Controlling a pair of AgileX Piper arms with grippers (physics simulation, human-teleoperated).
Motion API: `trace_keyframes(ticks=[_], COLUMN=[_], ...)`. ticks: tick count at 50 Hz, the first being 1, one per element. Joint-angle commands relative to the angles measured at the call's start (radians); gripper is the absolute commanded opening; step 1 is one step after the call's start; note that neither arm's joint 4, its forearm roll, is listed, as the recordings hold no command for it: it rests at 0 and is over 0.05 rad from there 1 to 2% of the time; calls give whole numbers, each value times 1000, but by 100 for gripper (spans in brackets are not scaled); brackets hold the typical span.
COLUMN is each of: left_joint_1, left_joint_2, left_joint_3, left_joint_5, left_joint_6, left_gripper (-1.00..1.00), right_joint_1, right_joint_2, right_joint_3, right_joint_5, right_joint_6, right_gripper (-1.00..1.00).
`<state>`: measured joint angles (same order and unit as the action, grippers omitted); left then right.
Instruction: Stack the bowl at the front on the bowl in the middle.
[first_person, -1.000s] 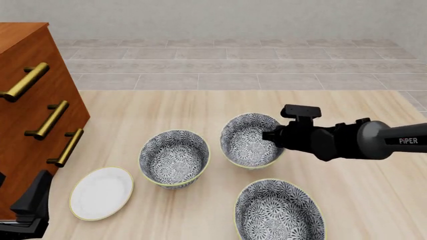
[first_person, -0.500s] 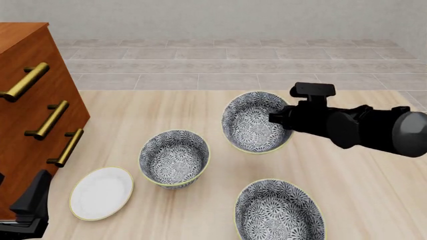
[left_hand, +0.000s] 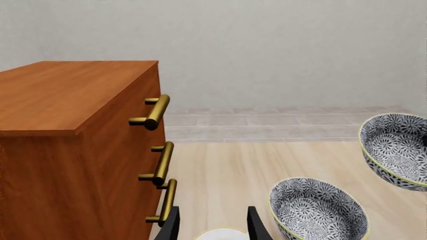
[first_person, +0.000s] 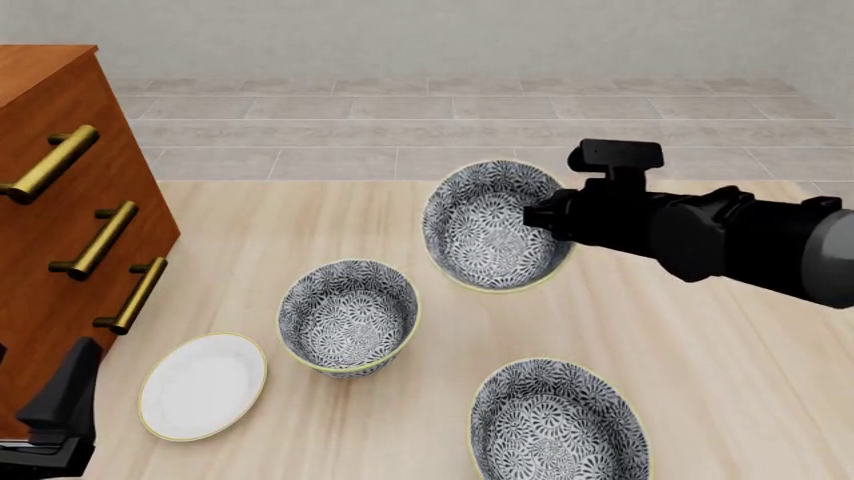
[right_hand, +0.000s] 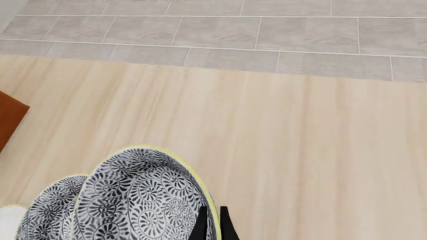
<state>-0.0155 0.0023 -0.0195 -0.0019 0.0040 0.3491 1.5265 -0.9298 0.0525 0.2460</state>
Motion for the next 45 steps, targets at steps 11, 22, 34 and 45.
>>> trace_keyframes(ticks=[11,22,34,45], left_joint_1=[7,12,15,14], left_joint_2=[-1,-2,-2,-2], left_joint_3=[-21,-29,-33,-34], left_joint_5=[4,6,9,10], left_joint_6=[-12,-13,-16,-18], left_gripper=[100,100,100,100], right_joint_1=[143,201,269,313], right_joint_2=[38,83,122,153], right_joint_3=[-153,-206,-231,-261], right_joint_5=[65,82,78,85], right_joint_6=[50,72,101,116], right_gripper=[-100,-100,-100,-100])
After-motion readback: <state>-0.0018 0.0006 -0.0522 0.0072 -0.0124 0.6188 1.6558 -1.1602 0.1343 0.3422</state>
